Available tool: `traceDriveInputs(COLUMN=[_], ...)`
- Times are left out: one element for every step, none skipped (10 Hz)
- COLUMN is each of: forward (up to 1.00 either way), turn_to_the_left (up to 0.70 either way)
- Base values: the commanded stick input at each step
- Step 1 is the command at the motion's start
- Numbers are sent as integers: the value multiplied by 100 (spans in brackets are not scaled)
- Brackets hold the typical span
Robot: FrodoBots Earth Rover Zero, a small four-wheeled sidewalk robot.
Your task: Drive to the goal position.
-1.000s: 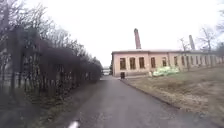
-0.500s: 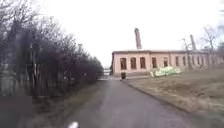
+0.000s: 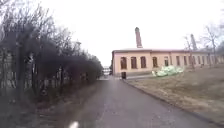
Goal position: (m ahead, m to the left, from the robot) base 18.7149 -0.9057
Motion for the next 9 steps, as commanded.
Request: traceDriveInputs(forward=[100, 100, 100, 100, 100, 100, 100, 100, 100], turn_to_the_left=[0, 0, 0, 0, 0, 0, 0, 0, 0])
